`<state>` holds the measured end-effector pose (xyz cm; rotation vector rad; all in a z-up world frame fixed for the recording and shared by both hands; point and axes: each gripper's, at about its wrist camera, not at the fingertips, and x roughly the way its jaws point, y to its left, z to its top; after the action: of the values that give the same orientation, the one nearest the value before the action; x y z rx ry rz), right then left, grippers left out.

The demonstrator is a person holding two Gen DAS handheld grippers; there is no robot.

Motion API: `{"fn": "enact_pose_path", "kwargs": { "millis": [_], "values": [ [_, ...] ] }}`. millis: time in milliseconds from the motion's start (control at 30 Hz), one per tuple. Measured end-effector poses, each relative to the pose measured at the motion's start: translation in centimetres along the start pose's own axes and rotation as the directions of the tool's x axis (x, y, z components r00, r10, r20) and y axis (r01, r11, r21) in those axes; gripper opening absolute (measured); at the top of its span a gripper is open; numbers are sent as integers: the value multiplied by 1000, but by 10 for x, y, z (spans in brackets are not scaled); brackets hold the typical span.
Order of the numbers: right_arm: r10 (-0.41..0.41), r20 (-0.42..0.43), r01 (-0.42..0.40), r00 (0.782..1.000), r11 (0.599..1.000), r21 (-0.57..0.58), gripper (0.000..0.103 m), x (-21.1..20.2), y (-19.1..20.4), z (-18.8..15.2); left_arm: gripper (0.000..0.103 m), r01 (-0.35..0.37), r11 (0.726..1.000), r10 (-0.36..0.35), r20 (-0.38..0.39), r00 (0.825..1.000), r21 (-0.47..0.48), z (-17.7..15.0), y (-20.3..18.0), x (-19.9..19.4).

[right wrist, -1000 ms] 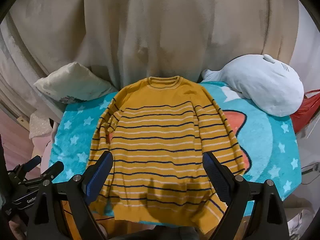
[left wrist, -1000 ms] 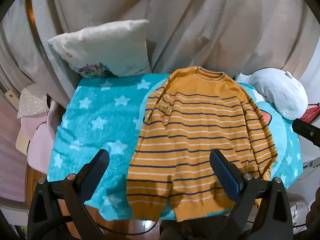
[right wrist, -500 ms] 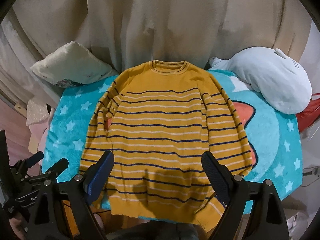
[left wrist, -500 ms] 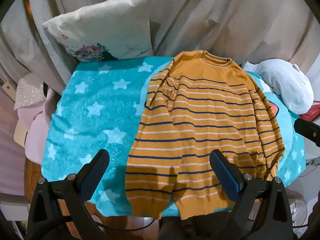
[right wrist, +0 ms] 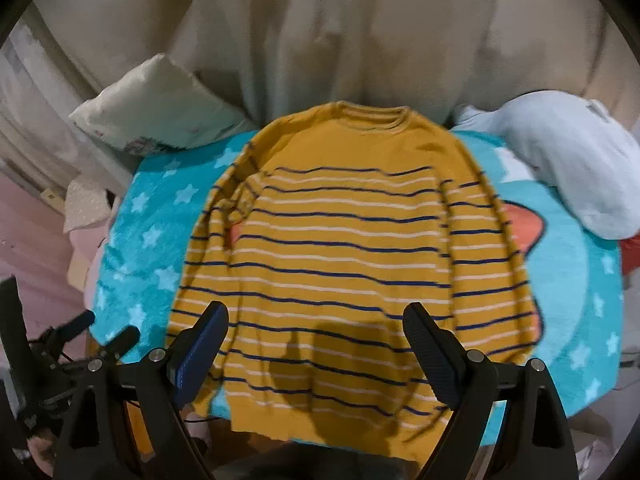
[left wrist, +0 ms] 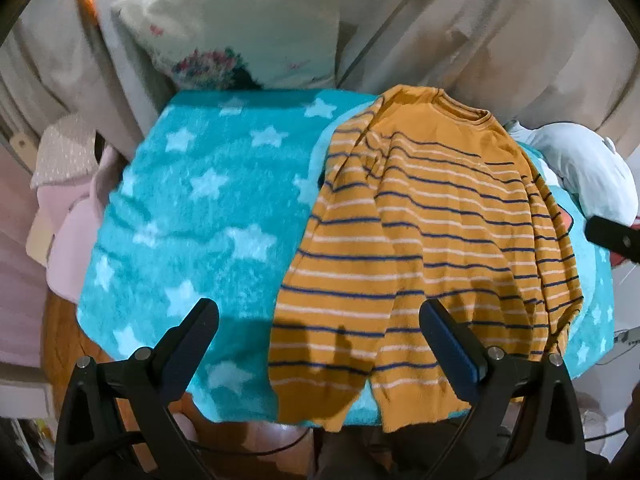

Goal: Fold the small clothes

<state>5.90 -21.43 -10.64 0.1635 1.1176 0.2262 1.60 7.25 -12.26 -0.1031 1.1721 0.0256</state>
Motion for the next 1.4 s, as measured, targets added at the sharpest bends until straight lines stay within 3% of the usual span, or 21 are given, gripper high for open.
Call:
{"fn": "enact_pose_path", "kwargs": {
  "millis": [133, 400, 533, 767, 833, 900, 1000, 1033, 1067, 1100, 1133, 1300, 1400],
  "values": [
    [84, -35, -85, 996, 996, -16, 87, 20, 17, 7, 100, 6, 997, -8, -33, 999, -80, -14, 25, 11],
    [242, -188, -259, 952, 963, -74, 76, 84, 71, 23, 100, 22, 984, -38, -90, 995, -177, -32, 64, 46],
    [274, -261, -312, 926, 943, -115, 73, 112, 98, 30, 82, 77, 970, -106, -119, 987, -230, -42, 66, 68],
    [307, -393, -375, 867, 920, -109, 72, 181, 144, 33, 75, 81, 957, -131, -164, 978, -279, -52, 66, 108],
    [308, -439, -390, 844, 914, -108, 67, 199, 157, 33, 54, 92, 948, -152, -179, 972, -305, -54, 69, 117],
    [273, -490, -375, 828, 919, -122, 60, 224, 170, 31, 43, 101, 942, -171, -198, 965, -319, -57, 69, 123],
    [242, -556, -348, 795, 933, -92, 49, 257, 175, 25, 37, 112, 939, -182, -191, 965, -326, -58, 66, 123],
    [221, -569, -334, 792, 937, -101, 43, 265, 175, 22, 22, 115, 936, -186, -192, 964, -332, -60, 66, 123],
    [195, -569, -312, 799, 943, -114, 26, 268, 175, 21, 13, 114, 935, -190, -202, 961, -335, -61, 65, 124],
    [178, -566, -300, 805, 945, -128, 19, 269, 176, 20, 3, 105, 939, -183, -216, 959, -328, -61, 63, 125],
    [169, -568, -300, 806, 943, -145, 6, 269, 178, 20, 3, 104, 941, -181, -217, 959, -323, -60, 62, 120],
    [232, -551, -351, 801, 929, -120, 4, 232, 166, 35, 3, 226, 934, -268, -126, 955, -276, -45, 47, 54],
    [315, -525, -415, 790, 906, -81, 4, 187, 148, 52, 3, 359, 922, -371, -61, 927, -148, -25, 15, -6]
  ]
}}
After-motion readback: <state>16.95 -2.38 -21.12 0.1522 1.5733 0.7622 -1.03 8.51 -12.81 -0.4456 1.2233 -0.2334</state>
